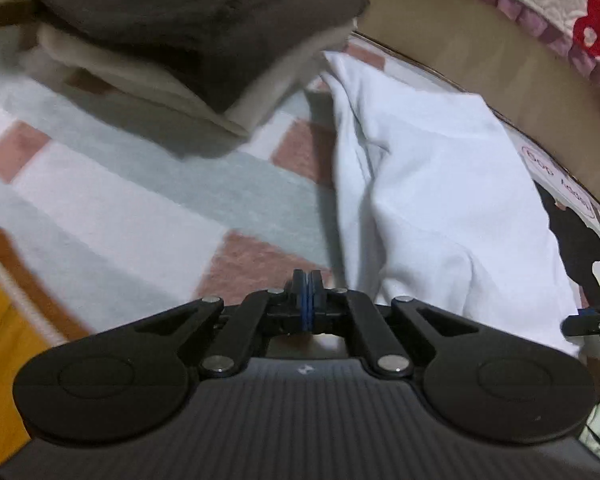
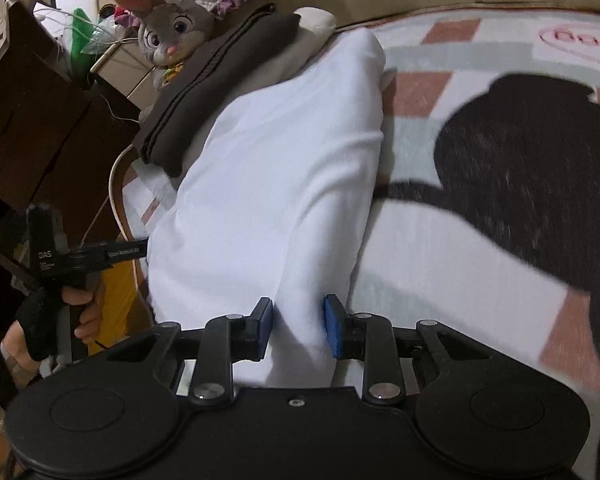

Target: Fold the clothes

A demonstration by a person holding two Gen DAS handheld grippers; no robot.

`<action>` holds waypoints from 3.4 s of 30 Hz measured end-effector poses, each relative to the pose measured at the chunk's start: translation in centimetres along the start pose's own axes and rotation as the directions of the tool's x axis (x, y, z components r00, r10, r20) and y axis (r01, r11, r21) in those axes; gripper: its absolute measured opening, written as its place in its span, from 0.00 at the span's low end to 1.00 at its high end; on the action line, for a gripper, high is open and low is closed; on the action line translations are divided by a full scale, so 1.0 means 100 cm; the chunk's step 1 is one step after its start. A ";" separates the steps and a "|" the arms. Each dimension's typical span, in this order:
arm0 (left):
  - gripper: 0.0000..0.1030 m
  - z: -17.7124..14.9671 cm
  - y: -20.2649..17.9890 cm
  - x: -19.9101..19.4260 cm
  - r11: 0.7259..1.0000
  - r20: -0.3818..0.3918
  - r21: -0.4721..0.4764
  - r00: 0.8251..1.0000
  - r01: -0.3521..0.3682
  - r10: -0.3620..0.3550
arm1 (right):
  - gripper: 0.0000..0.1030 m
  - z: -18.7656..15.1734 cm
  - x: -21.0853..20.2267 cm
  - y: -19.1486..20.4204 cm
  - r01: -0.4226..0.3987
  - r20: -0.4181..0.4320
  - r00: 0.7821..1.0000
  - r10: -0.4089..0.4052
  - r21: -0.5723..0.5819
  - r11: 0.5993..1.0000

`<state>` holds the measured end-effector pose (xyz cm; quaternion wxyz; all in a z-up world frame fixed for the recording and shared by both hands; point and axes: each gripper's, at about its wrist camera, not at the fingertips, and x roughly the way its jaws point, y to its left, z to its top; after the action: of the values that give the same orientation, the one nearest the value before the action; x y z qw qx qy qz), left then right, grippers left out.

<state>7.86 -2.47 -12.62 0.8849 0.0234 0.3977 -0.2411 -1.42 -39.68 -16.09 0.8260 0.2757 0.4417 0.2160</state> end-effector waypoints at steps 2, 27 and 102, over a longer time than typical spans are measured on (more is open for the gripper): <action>0.03 -0.001 -0.001 -0.017 0.999 0.032 -0.012 0.999 0.033 -0.032 | 0.38 -0.002 -0.003 -0.006 -0.045 -0.006 0.999 0.046 0.063 0.997; 0.53 -0.019 0.031 0.002 0.892 0.017 -0.429 0.988 0.145 -0.152 | 0.23 -0.005 -0.010 0.019 0.042 0.050 0.998 -0.047 0.095 0.995; 0.23 0.222 0.025 -0.193 0.932 0.292 0.311 0.952 -0.183 0.090 | 0.22 0.118 -0.014 0.331 0.371 0.643 0.766 0.020 -0.468 0.802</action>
<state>13.45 2.45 15.98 0.9290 0.1679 0.2227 -0.2434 4.14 -18.62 11.55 0.9842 0.0261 0.0856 0.1526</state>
